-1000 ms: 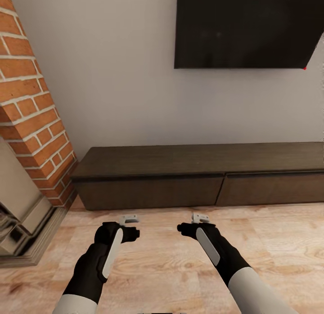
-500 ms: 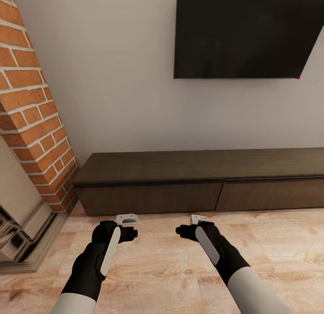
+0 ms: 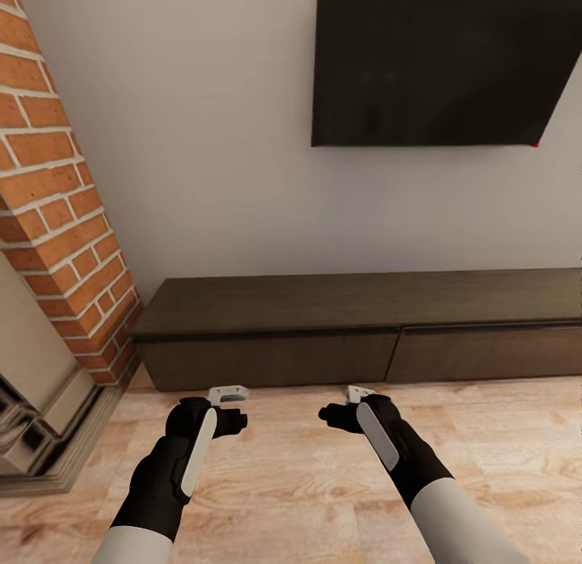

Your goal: Place each of the two pumpkins and all three candles from the living room inside a cabinet in the living room (use any cabinet), then make sure every cabinet is closed, and position the cauldron so it is next to a table in the living room.

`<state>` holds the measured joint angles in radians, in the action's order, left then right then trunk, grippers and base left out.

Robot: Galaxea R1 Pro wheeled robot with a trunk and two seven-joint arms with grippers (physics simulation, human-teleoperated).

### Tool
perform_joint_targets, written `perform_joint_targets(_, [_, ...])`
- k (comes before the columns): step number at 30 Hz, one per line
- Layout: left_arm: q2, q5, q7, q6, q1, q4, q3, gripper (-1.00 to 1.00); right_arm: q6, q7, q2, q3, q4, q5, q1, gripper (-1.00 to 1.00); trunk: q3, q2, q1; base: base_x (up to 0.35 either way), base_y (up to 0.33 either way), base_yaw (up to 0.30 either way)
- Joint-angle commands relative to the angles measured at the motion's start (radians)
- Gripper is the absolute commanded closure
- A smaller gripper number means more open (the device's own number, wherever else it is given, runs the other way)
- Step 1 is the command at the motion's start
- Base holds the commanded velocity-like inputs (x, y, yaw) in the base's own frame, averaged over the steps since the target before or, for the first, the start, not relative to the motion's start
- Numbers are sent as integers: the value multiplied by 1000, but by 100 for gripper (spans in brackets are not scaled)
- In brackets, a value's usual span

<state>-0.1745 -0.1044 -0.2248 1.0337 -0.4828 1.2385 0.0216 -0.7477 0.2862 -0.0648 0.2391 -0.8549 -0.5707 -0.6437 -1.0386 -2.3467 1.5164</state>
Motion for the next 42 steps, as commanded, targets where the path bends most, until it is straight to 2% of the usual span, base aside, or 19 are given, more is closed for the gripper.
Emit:
perform_joint_targets(1, [0, -11, -10, 3, 0, 1, 1, -100, -2, 10, 0, 2, -1, -10, -1, -100, 1, 7, -4, 0, 0, -63])
perform_joint_targets(19, [0, -11, -10, 3, 0, -6, 1, -100, -2, 5, 1, 1, -1, -11, -1, -100, 29, 133, -73, 0, 0, -100])
perform_joint_targets(42, [0, -11, -10, 3, -2, -29, 1, -100, 0, 2, 1, -1, -1, -11, -1, -100, 98, 294, -161, 0, 0, -282])
